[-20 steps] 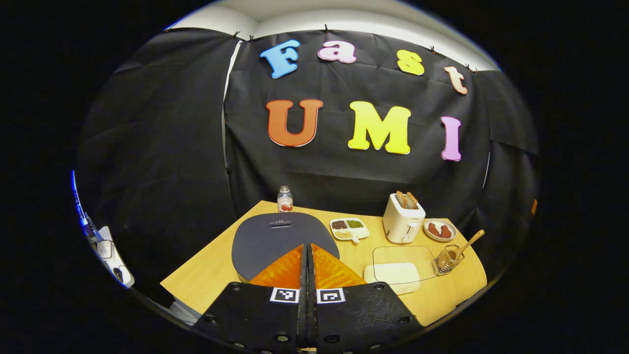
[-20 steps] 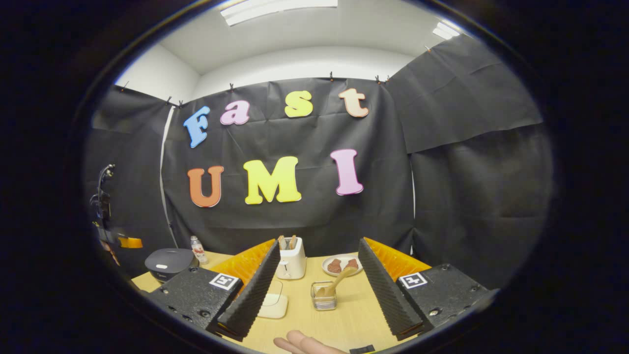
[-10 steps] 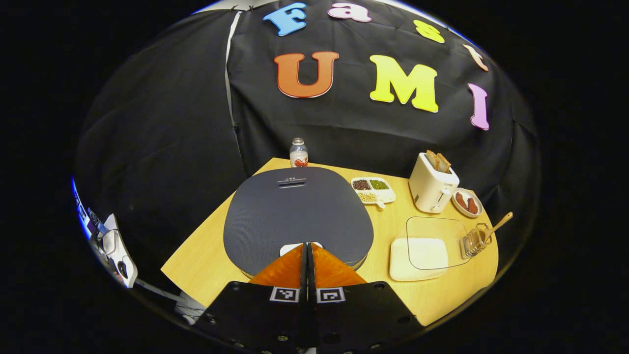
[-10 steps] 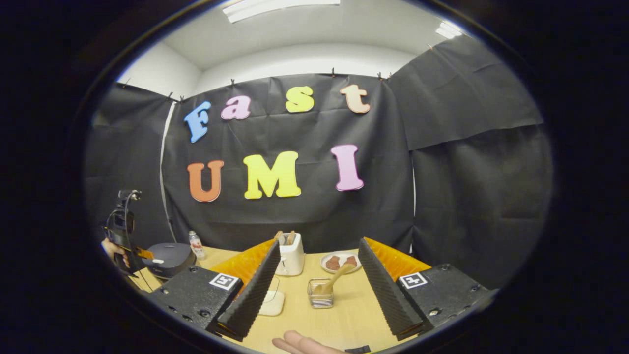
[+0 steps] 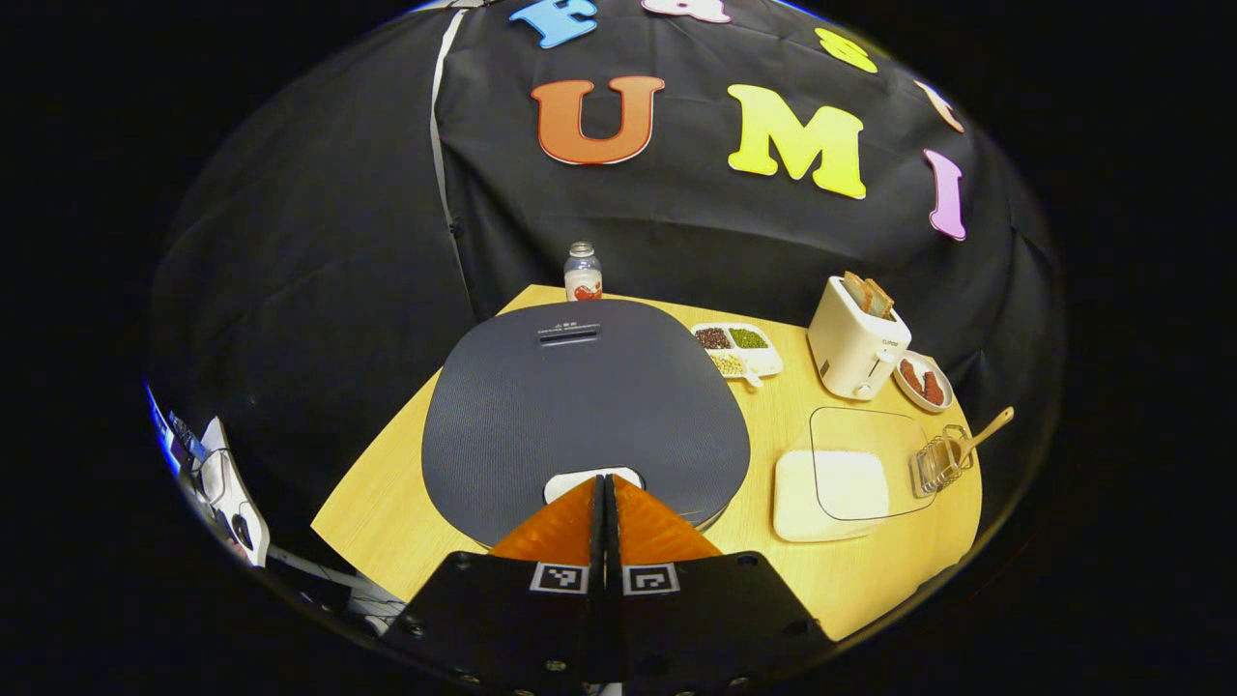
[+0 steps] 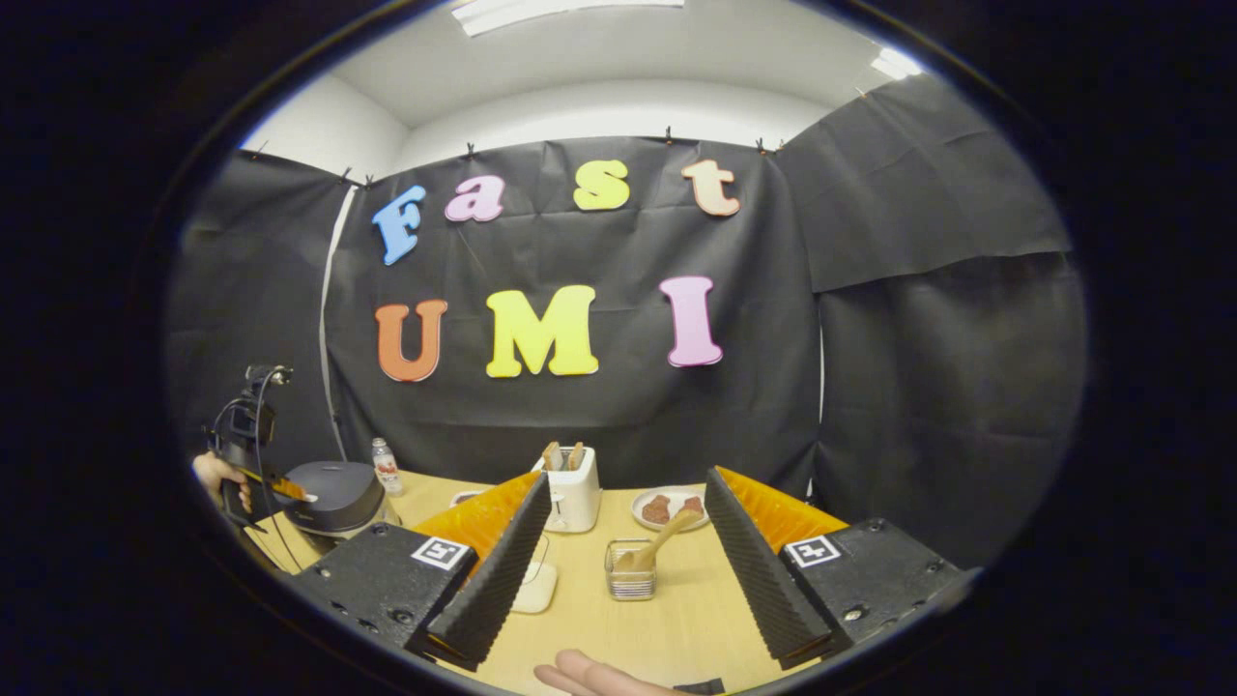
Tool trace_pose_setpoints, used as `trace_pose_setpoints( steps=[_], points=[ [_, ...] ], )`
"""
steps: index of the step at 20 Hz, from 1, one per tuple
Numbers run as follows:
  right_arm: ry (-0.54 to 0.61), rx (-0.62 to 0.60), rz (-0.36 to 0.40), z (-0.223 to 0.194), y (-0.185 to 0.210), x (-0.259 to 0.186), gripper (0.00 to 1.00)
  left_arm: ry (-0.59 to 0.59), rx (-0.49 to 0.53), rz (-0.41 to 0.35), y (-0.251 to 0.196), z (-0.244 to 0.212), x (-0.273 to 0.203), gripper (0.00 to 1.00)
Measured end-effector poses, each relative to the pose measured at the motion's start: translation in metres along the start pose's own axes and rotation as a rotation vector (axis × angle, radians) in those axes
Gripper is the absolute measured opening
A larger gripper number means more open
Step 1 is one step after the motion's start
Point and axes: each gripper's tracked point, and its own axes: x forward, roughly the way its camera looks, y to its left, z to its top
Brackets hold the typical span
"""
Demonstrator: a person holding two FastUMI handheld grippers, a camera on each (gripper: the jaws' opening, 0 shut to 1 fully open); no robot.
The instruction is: Close the left gripper, press the button to open the rice cooker; take a wooden spoon from the chopstick holder with the right hand, scoop a spoonful of rice and pour it into the rice cooker, then put the wooden spoon back into the chopstick holder.
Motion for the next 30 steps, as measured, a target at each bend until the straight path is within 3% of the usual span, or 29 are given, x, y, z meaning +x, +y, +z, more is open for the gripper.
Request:
trace_pose_setpoints(
  steps=[8, 9, 10, 13, 17, 19, 21, 23, 24, 26, 27, 30],
  points=[
    [0.004, 0.001, 0.015, -0.004, 0.003, 0.003, 0.97, 0.006, -0.012, -0.004, -0.001, -0.002, 0.0, 0.0],
    [0.008, 0.004, 0.015, -0.005, 0.004, 0.005, 0.97, -0.021, -0.011, 0.021, 0.005, 0.004, 0.002, 0.09],
    [0.012, 0.009, 0.019, -0.007, 0.005, 0.005, 1.0, -0.021, -0.018, 0.034, 0.01, 0.004, 0.008, 0.0],
    [0.018, 0.021, 0.024, -0.009, 0.007, 0.007, 1.0, 0.006, -0.036, 0.006, 0.004, -0.004, 0.009, 0.0],
    [0.016, 0.018, 0.012, -0.008, 0.005, 0.008, 1.0, 0.002, 0.061, 0.052, 0.006, -0.015, 0.015, 0.0],
    [0.008, 0.016, 0.002, -0.006, 0.003, 0.007, 1.0, -0.007, 0.039, 0.061, 0.005, -0.009, 0.009, 0.0],
    [0.01, 0.017, -0.002, -0.008, 0.003, 0.005, 0.98, -0.041, 0.01, 0.056, 0.004, -0.003, 0.002, 0.0],
    [0.018, 0.01, -0.008, -0.012, 0.0, 0.004, 1.0, -0.151, 0.013, 0.029, 0.001, 0.018, -0.019, 0.01],
    [0.019, 0.003, -0.011, -0.014, 0.0, 0.005, 0.97, -0.227, 0.013, 0.015, -0.005, 0.032, -0.034, 0.25],
    [0.028, -0.001, -0.02, -0.018, -0.002, 0.006, 1.0, -0.355, 0.036, 0.059, 0.006, 0.054, -0.061, 0.74],
    [0.033, 0.0, -0.019, -0.021, -0.001, 0.007, 1.0, -0.372, 0.018, 0.054, 0.003, 0.058, -0.074, 0.99],
    [0.052, 0.001, -0.025, -0.034, -0.003, 0.017, 0.98, -0.42, -0.028, -0.03, -0.015, 0.065, -0.103, 0.95]
  ],
)
